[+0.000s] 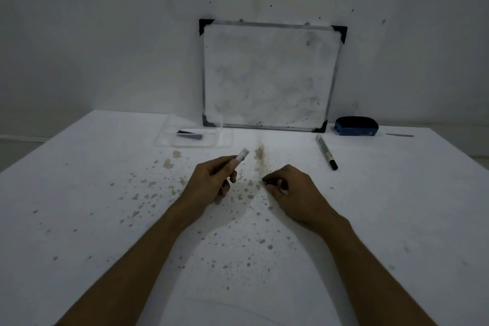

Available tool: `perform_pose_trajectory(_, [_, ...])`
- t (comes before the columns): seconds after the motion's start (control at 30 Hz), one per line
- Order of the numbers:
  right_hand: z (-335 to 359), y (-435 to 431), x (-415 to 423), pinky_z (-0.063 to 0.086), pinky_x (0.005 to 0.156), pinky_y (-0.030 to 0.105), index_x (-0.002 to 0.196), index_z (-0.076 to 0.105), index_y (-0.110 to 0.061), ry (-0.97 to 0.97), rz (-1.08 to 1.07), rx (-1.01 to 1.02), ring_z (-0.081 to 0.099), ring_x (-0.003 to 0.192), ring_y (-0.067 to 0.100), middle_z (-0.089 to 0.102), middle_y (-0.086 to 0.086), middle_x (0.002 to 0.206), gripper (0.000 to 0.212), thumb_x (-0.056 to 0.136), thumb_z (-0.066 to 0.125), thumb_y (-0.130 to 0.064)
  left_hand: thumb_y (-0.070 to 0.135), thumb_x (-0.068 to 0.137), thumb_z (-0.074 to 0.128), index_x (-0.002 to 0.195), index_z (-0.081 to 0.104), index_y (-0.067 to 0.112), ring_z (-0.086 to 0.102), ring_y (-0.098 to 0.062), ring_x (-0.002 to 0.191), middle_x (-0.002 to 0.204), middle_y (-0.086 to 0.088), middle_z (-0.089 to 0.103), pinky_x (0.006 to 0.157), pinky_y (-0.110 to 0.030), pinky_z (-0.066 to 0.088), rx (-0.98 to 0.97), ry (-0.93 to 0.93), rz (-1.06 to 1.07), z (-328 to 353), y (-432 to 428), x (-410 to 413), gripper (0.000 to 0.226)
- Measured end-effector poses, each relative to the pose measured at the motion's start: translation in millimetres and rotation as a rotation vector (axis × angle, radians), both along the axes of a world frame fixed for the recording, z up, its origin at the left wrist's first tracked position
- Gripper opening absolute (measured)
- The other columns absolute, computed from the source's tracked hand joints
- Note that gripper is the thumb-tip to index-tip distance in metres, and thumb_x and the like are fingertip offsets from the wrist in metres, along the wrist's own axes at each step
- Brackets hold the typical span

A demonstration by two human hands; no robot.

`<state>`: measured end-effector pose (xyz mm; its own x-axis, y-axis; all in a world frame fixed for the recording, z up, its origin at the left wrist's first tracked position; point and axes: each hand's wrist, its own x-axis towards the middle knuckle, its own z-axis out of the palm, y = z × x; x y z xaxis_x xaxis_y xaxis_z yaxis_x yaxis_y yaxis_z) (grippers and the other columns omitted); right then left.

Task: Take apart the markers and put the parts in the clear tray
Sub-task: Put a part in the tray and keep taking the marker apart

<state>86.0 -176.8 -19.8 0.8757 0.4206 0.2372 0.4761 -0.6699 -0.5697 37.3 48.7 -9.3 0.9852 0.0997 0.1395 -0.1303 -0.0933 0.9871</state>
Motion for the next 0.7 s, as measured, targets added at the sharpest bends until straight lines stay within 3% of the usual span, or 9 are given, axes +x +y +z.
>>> perform_pose_trajectory(0.07, [0, 3, 0, 0.041, 0.078, 0.005, 0.123, 0.071, -0.029, -0.027, -0.025, 0.047, 0.058, 0.09, 0.0, 0.065, -0.004, 0.114, 0.026, 0.1, 0.06, -0.032, 0.028, 0.105, 0.059, 0.132, 0.071, 0.024, 0.05, -0.018, 0.056, 0.077, -0.003, 0.064, 0.045, -0.027, 0.041, 0.068, -0.017, -0.019, -2, -3, -2, 0.03])
perform_pose_trajectory(0.17, [3, 5, -2, 0.05, 0.08, 0.01, 0.125, 0.07, -0.031, 0.031, -0.098, 0.324, 0.067, 0.093, 0.001, 0.07, -0.008, 0.114, 0.026, 0.102, 0.058, -0.03, 0.029, 0.105, 0.059, 0.129, 0.072, 0.026, 0.051, -0.022, 0.06, 0.076, -0.002, 0.065, 0.048, -0.027, 0.044, 0.139, -0.032, -0.033, -4, -6, -4, 0.028])
perform_pose_trajectory(0.27, [10, 9, -3, 0.06, 0.078, 0.022, 0.129, 0.066, -0.019, 0.223, -0.139, 0.639, 0.075, 0.087, 0.008, 0.077, 0.0, 0.104, 0.03, 0.099, 0.064, -0.027, 0.033, 0.104, 0.06, 0.13, 0.072, 0.028, 0.054, -0.018, 0.06, 0.075, -0.002, 0.067, 0.051, -0.023, 0.046, 0.205, -0.038, -0.03, -6, -7, -5, 0.03])
perform_pose_trajectory(0.4, [17, 9, -8, 0.06, 0.078, 0.023, 0.118, 0.072, -0.007, 0.477, -0.121, 0.985, 0.077, 0.093, 0.02, 0.08, 0.01, 0.1, 0.03, 0.094, 0.072, -0.025, 0.04, 0.102, 0.06, 0.13, 0.071, 0.033, 0.057, -0.014, 0.06, 0.079, -0.008, 0.07, 0.054, -0.021, 0.048, 0.232, -0.054, -0.04, -6, -7, -6, 0.032])
perform_pose_trajectory(0.53, [16, 11, -9, 0.061, 0.085, 0.027, 0.114, 0.076, -0.008, 0.643, -0.067, 1.096, 0.076, 0.096, 0.019, 0.079, 0.011, 0.107, 0.028, 0.092, 0.072, -0.025, 0.046, 0.097, 0.063, 0.123, 0.073, 0.04, 0.059, -0.007, 0.059, 0.076, 0.001, 0.073, 0.057, -0.019, 0.049, 0.241, -0.069, -0.057, -3, -9, -10, 0.028])
perform_pose_trajectory(0.7, [18, 12, -9, 0.06, 0.086, 0.029, 0.113, 0.077, -0.008, 0.685, -0.039, 1.072, 0.076, 0.093, 0.019, 0.079, 0.011, 0.108, 0.028, 0.091, 0.072, -0.025, 0.036, 0.101, 0.065, 0.127, 0.074, 0.031, 0.063, 0.003, 0.063, 0.075, 0.015, 0.074, 0.061, -0.016, 0.049, 0.271, -0.084, -0.075, 0, -11, -13, 0.029])
